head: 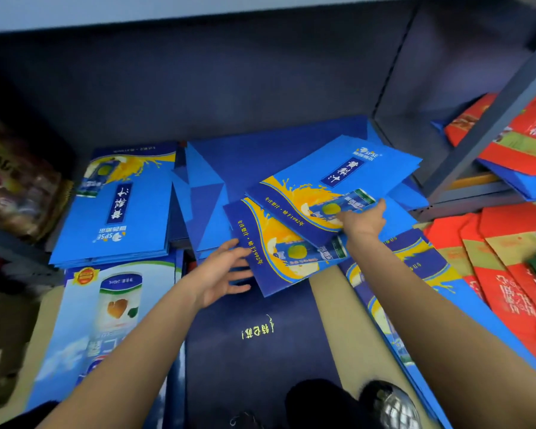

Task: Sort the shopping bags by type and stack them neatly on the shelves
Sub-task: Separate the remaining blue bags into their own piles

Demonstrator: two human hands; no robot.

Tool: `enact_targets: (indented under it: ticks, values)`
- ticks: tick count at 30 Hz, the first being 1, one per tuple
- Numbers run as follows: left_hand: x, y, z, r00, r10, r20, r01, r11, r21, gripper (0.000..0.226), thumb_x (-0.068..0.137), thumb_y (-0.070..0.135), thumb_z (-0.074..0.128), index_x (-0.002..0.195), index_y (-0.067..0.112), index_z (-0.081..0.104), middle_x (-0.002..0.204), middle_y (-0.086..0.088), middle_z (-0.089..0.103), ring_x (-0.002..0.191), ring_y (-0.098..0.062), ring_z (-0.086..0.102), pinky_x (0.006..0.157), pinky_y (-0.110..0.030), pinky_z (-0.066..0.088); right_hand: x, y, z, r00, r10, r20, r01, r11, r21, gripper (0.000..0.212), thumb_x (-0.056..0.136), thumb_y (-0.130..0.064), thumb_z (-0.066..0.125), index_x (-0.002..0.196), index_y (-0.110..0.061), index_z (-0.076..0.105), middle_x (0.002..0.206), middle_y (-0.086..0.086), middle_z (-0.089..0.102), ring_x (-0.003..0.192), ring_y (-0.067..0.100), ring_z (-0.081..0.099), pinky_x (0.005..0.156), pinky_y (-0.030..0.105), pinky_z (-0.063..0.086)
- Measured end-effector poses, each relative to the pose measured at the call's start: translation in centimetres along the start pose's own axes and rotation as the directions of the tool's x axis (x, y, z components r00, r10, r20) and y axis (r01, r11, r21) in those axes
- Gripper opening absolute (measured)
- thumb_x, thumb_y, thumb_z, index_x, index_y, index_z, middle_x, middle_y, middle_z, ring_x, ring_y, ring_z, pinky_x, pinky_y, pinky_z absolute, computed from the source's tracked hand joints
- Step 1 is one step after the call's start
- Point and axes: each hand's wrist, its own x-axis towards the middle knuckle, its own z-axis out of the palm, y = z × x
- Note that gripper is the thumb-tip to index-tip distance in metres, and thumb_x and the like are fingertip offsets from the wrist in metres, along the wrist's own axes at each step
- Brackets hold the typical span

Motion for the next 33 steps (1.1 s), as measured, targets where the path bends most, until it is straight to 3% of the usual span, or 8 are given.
enact_targets:
  ticks: [6,8,11,15,21,26,28,33]
  values:
    - [0.2,-0.5,0.0,1.0,-0.006,0.001,0.006,0.999,-0.044,0.045,0.094,0.031,0.052,0.136,0.023,0.038,0.112,-0.008,0.06,0.09,-0.022,0.062,0.088,-0.047,0.048,-2.2,-2.0,-1.1,0.975,-0.218,0.05,0.213,0.973,0.088,0.087,0.081,0.005,0.062,0.148,-0.027,0.017,0.138,0.014,0.028,0.09,0.026,0.049,0.09,0.047,0.05]
    - [0.2,-0.6,0.0,1.0,0.0,-0.008,0.0,0.998,-0.061,0.045,0.094,0.036,0.051,0.136,0.023,0.038,0.122,-0.011,0.057,0.091,-0.022,0.062,0.086,-0.046,0.049,-4.0,-0.4,-1.1,0.952,-0.272,0.141,0.276,0.961,-0.009,0.088,0.08,0.002,0.064,0.148,-0.025,0.016,0.131,0.01,0.032,0.088,0.025,0.05,0.087,0.041,0.051]
    - [0.6,-0.7,0.4,0.999,0.012,-0.041,-0.015,0.997,-0.076,0.056,0.095,0.035,0.051,0.144,0.023,0.026,0.116,-0.008,0.056,0.087,-0.021,0.061,0.078,-0.042,0.051,-5.4,3.5,-2.0,0.925,-0.128,0.357,0.215,0.952,-0.216,0.085,0.08,-0.007,0.069,0.147,-0.018,0.017,0.125,0.015,0.044,0.086,0.036,0.061,0.067,0.041,0.055]
    - [1.2,-1.4,2.0,0.992,0.071,-0.108,-0.074,0.997,-0.025,0.042,0.092,0.017,0.058,0.127,0.022,0.035,0.124,-0.008,0.057,0.091,-0.022,0.059,0.076,-0.038,0.05,-3.9,4.4,-5.5,0.905,-0.28,0.321,0.424,0.669,-0.611,0.062,0.087,-0.017,0.061,0.141,-0.011,0.031,0.104,0.015,0.064,0.105,0.033,0.058,0.085,0.037,0.044]
    - [1.4,-1.2,3.1,0.988,0.095,-0.124,-0.101,0.994,-0.036,0.063,0.091,-0.004,0.052,0.138,0.029,0.028,0.112,-0.002,0.058,0.074,-0.014,0.059,0.058,-0.029,0.048,-1.8,1.5,-5.5,0.704,-0.441,0.557,0.71,0.415,-0.569,0.075,0.086,-0.025,0.065,0.147,-0.019,0.022,0.139,0.015,0.03,0.12,0.037,0.038,0.099,0.039,0.033]
    - [-0.3,3.0,-3.9,0.987,0.158,-0.039,-0.131,0.913,0.386,0.066,0.092,-0.003,0.05,0.139,0.039,0.029,0.072,0.002,0.06,0.054,-0.007,0.059,0.05,-0.02,0.047,-0.6,-0.1,-3.4,0.629,-0.424,0.652,0.764,0.181,-0.619,0.088,0.084,-0.037,0.066,0.15,-0.026,0.008,0.155,0.013,0.005,0.141,0.034,0.009,0.111,0.047,0.019]
    - [-0.8,4.6,-5.7,0.978,0.207,0.0,-0.175,0.827,0.534,0.067,0.091,-0.007,0.048,0.141,0.035,0.032,0.073,-0.002,0.056,0.059,-0.012,0.055,0.053,-0.022,0.045,0.0,-0.5,-1.8,0.638,-0.395,0.661,0.763,0.211,-0.611,0.097,0.082,-0.04,0.068,0.15,-0.029,0.0,0.156,0.013,0.002,0.143,0.036,0.006,0.113,0.048,0.014]
    - [-1.1,4.8,-4.5,0.928,0.34,0.15,-0.328,0.563,0.759,0.068,0.09,-0.013,0.046,0.143,0.027,0.03,0.077,0.004,0.045,0.057,-0.003,0.054,0.05,-0.005,0.041,-0.1,2.0,1.4,0.567,-0.306,0.765,0.757,0.561,-0.336,0.084,0.087,-0.026,0.066,0.149,-0.032,0.01,0.133,0.018,0.045,0.12,0.034,0.044,0.091,0.031,0.034]
